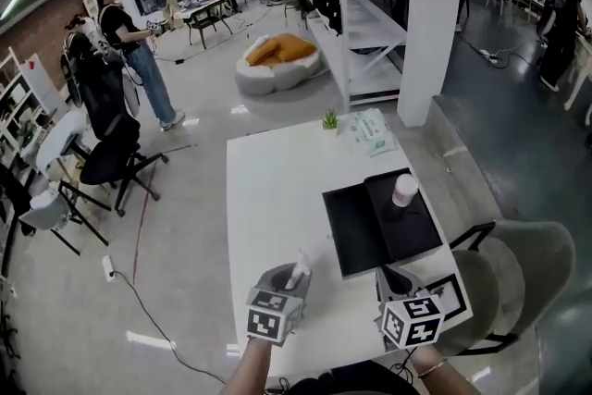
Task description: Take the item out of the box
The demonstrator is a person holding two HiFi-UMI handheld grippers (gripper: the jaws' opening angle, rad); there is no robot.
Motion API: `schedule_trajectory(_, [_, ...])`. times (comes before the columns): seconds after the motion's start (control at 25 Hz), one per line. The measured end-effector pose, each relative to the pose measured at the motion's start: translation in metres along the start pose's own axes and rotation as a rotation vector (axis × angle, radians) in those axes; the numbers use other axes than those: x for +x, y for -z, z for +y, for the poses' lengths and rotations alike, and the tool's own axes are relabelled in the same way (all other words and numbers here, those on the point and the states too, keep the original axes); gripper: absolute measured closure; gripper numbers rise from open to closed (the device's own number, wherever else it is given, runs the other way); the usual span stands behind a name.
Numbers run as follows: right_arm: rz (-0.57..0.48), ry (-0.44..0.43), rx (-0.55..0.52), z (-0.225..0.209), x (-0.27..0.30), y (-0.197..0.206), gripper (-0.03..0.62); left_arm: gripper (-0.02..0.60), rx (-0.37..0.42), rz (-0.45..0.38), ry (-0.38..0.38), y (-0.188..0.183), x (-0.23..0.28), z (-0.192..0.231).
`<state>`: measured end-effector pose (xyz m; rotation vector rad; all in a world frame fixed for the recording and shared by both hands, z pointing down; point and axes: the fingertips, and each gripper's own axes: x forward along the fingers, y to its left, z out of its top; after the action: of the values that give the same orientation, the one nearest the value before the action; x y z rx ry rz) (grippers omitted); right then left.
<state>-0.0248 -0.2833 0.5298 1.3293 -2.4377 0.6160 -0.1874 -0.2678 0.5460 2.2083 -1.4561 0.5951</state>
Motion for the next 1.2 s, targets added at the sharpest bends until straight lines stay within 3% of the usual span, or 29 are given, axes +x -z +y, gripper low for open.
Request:
schedule_trajectory(0.2, [-0.003, -0.016, -0.004, 0.008, 0.003, -0.003, 0.594, 0.494, -0.079, -0.043, -0.021, 0.004, -0.014, 0.003])
schedule_trajectory(0.72, [0.001, -0.054, -0.035, 0.022, 0.005, -0.002, 0.594, 0.494, -0.171, -0.110, -0.071, 0.010, -0.029, 0.007])
schedule_trajectory(1.2, [0.018, -0.064, -0.052, 0.021, 0.002, -0.001, 0.594, 0.494, -0.201, -0.108, -0.071, 0.013, -0.027, 0.000])
